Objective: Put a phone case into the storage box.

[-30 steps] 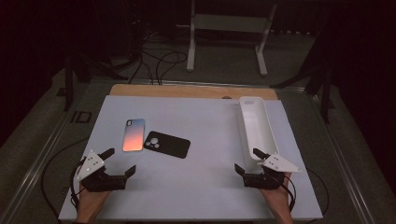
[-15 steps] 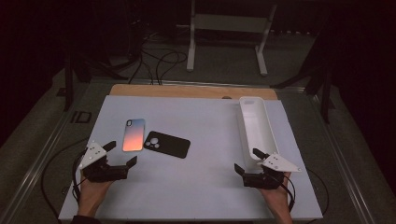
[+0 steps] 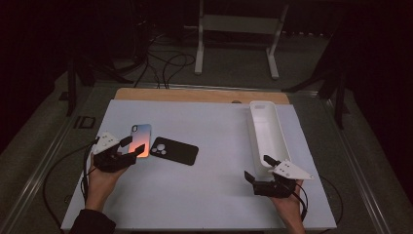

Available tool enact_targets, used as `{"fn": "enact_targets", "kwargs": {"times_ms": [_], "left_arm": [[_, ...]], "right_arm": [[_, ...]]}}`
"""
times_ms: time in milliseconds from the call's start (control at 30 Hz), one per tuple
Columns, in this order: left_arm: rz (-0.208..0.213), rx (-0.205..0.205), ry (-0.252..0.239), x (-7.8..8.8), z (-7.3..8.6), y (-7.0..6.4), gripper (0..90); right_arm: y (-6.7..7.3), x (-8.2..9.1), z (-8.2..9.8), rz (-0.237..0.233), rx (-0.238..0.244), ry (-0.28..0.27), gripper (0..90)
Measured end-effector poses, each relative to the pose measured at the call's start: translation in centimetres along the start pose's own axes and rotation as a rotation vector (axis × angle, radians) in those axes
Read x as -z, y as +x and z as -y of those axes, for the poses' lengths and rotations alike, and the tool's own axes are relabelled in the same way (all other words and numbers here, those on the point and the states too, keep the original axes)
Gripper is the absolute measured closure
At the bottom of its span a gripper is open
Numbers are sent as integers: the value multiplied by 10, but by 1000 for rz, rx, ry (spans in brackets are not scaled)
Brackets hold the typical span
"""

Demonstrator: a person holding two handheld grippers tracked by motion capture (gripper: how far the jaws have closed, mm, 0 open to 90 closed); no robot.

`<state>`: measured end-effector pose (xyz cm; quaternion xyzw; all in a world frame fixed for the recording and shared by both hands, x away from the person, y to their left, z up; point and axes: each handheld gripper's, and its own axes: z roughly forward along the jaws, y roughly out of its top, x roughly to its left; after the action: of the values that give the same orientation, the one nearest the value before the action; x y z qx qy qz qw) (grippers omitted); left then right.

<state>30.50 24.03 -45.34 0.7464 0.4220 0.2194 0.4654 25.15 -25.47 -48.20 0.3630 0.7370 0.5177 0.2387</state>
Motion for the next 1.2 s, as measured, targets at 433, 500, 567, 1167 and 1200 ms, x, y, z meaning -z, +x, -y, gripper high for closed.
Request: {"fn": "enact_targets", "kwargs": {"times_ms": [433, 500, 567, 1167, 1200], "left_arm": [[32, 10, 105, -40, 1, 6, 898], [28, 7, 117, -43, 2, 5, 900], [22, 8, 149, -51, 5, 5, 900], [-67, 24, 282, -89, 14, 10, 900], [-79, 25, 290, -90, 14, 11, 900]], "right_arm": [[0, 0, 0, 0, 3, 1, 81], [0, 0, 0, 0, 3, 1, 80], [0, 0, 0, 0, 4, 4, 81], [0, 0, 1, 0, 8, 8, 81], [0, 0, 1, 0, 9, 8, 81]]}}
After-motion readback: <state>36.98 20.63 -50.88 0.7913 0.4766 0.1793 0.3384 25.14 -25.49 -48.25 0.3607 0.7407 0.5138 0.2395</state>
